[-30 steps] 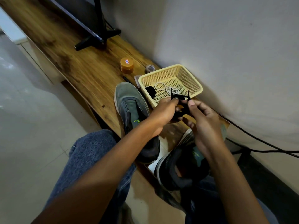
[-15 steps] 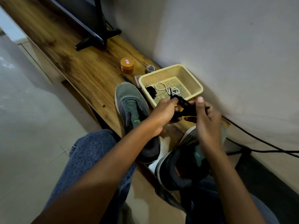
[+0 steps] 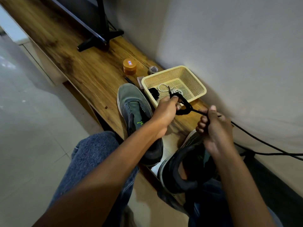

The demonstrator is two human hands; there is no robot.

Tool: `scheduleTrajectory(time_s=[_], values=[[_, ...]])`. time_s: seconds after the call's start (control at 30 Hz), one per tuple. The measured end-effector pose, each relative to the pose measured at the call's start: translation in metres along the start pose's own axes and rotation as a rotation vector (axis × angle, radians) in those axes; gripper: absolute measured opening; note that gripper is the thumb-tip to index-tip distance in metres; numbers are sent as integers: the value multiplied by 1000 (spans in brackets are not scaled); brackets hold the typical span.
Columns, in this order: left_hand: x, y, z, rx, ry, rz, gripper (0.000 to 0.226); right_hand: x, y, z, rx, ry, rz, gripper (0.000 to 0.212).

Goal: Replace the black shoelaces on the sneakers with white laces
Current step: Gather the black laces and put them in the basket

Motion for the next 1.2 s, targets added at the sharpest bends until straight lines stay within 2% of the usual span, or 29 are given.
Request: scheduleTrajectory(time_s=[0.1, 0.17, 0.3, 0.4, 0.63, 0.73, 0.9, 1.03, 1.2], values=[[11, -4, 6, -60, -103, 6, 19, 0, 13, 1, 216, 28, -225, 22], [19, -7, 8, -68, -172, -26, 19, -1, 15, 3, 247, 47, -200, 15], [30, -10, 11, -38, -265, -126, 27, 1, 14, 7, 212, 21, -68, 17], [30, -10, 10, -30, -272, -140, 22, 6, 12, 11, 240, -49, -31, 6], [16, -1, 1, 81, -153, -247, 21, 13, 10, 17, 301, -167, -7, 18], [14, 1, 0, 119, -131, -285, 19, 21, 8, 22, 309, -237, -37, 12], [15, 3, 0, 143, -115, -314, 19, 21, 8, 18, 250, -214, -66, 4], [8, -6, -4, -10, -86, -195, 22, 24, 3, 14, 182, -203, -131, 13], [13, -18, 2, -246, -178, 15, 23, 39, 5, 16, 210, -327, -338, 31]])
Point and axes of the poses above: each hand's wrist, its own z-axis away from the middle knuckle, its own x-axis out of the palm, y = z × x, the point moved 9 cm from there along -z, towards the middle knuckle, and after that the axes turned 8 degrees about -x, right-handed, at the moved point
